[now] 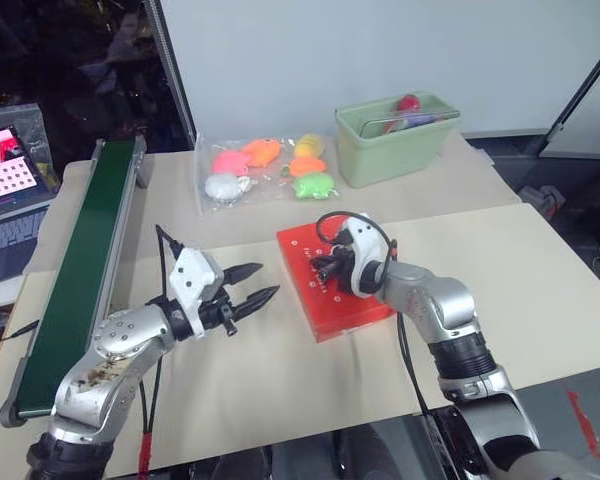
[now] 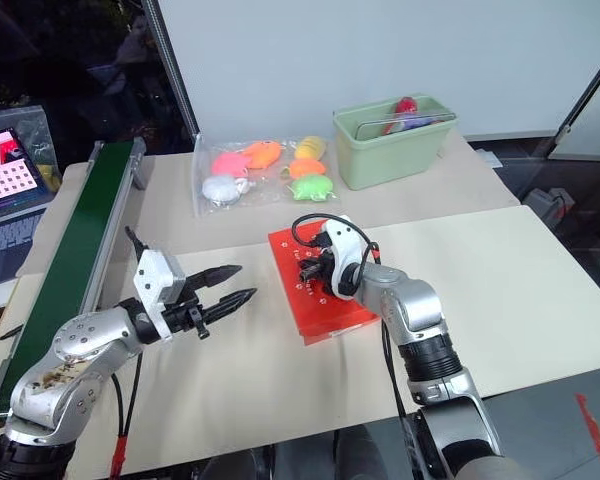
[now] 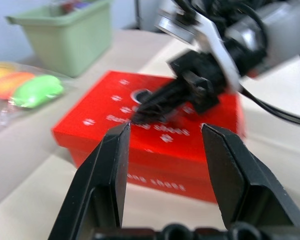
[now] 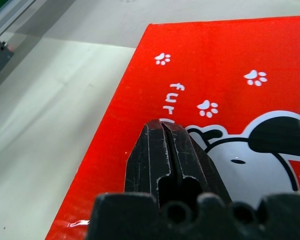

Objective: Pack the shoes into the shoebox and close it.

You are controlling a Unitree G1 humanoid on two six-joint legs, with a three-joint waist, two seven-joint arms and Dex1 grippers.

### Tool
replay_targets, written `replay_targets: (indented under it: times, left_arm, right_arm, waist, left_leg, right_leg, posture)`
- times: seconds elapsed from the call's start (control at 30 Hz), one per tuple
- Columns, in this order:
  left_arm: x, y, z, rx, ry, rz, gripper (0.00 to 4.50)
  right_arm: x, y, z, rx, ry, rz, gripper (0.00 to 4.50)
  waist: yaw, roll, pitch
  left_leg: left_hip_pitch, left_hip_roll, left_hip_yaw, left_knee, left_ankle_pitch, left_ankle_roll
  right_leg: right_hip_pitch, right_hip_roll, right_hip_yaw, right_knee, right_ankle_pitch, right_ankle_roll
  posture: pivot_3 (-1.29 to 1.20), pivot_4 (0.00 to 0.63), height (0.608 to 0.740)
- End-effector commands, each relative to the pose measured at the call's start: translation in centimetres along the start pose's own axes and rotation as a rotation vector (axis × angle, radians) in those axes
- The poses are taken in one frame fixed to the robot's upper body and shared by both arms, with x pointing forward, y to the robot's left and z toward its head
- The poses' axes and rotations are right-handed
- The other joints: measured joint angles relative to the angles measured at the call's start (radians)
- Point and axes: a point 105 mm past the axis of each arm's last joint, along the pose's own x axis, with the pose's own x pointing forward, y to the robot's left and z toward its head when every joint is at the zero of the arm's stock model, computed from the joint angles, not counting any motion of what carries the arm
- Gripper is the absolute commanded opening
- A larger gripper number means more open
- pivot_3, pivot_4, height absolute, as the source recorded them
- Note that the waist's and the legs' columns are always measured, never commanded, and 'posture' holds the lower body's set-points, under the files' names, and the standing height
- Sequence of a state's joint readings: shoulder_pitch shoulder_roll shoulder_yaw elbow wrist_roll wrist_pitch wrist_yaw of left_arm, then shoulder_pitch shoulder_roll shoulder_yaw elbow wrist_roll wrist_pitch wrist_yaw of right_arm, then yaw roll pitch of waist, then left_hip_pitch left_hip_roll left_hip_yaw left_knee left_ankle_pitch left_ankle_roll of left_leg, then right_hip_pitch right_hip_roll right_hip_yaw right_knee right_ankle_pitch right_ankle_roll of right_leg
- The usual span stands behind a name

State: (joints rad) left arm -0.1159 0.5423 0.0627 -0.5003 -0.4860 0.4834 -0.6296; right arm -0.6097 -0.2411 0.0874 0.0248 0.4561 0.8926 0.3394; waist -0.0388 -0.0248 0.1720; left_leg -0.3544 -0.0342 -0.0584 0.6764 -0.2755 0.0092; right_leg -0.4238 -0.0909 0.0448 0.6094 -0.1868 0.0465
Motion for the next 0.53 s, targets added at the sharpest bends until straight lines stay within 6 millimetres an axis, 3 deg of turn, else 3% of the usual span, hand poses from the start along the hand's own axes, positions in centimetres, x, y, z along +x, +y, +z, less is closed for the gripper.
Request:
replay_targets:
  times: [0.03, 0.1, 0.2, 0.3, 0.37, 0.53]
  left_arm:
    - [-0.5, 4.4, 0.5, 0.008, -0.041, 0.280, 2.41]
    - [-1.0, 6.3, 0.3, -0.009, -0.055, 0.419, 2.41]
    - [-2.2, 8.0, -0.7, -0.044, -0.059, 0.574, 2.41]
    - [-3.6, 9.6, -2.0, -0.074, -0.054, 0.713, 2.41]
    - [-4.7, 10.6, -2.9, -0.104, -0.057, 0.799, 2.41]
    - [-6.1, 11.7, -4.4, -0.134, -0.059, 0.903, 2.41]
  right_arm:
    - [-4.2, -1.2, 5.7, 0.154, -0.298, 0.000, 0.07]
    - [-6.6, -2.7, 6.7, 0.239, -0.401, -0.022, 0.07]
    - [-9.9, -5.6, 6.1, 0.279, -0.467, -0.136, 0.07]
    - [-12.4, -9.1, 3.8, 0.070, -0.386, -0.429, 0.07]
    - [-12.8, -10.0, 2.1, -0.028, -0.325, -0.529, 0.07]
    - [-10.9, -9.4, -0.5, -0.175, -0.282, -0.571, 0.07]
  waist:
    - [0.002, 0.000, 0.000]
    - [0.005, 0.000, 0.000]
    - [0.013, 0.000, 0.000]
    - [0.021, 0.000, 0.000]
    - [0.021, 0.000, 0.000]
    - [0.002, -0.001, 0.000]
  left_leg:
    - [-0.001, 0.000, 0.000, 0.000, 0.000, 0.000]
    - [-0.004, 0.000, -0.002, 0.000, 0.000, 0.000]
    - [-0.006, -0.001, -0.006, 0.000, -0.001, 0.000]
    - [-0.006, -0.001, -0.008, -0.001, -0.003, -0.001]
    - [-0.008, -0.002, -0.002, -0.001, -0.003, -0.001]
    - [-0.013, 0.000, 0.003, 0.001, -0.001, -0.004]
  right_leg:
    - [-0.001, 0.000, 0.000, 0.000, 0.001, -0.002]
    - [-0.003, 0.000, 0.000, 0.000, 0.001, -0.002]
    - [-0.005, -0.001, -0.002, 0.000, 0.002, -0.002]
    - [-0.004, -0.001, -0.002, -0.002, 0.001, -0.001]
    - [-0.007, -0.001, -0.002, -0.002, 0.001, -0.001]
    - [-0.014, 0.000, 0.001, 0.001, 0.002, -0.003]
  posture:
    - [0.00, 0.150, 0.740]
    - [0.00, 0.150, 0.740]
    - [0.00, 0.150, 0.740]
    - [0.00, 0.150, 0.740]
    - [0.00, 0.150, 0.740]
    - [0.00, 0.150, 0.740]
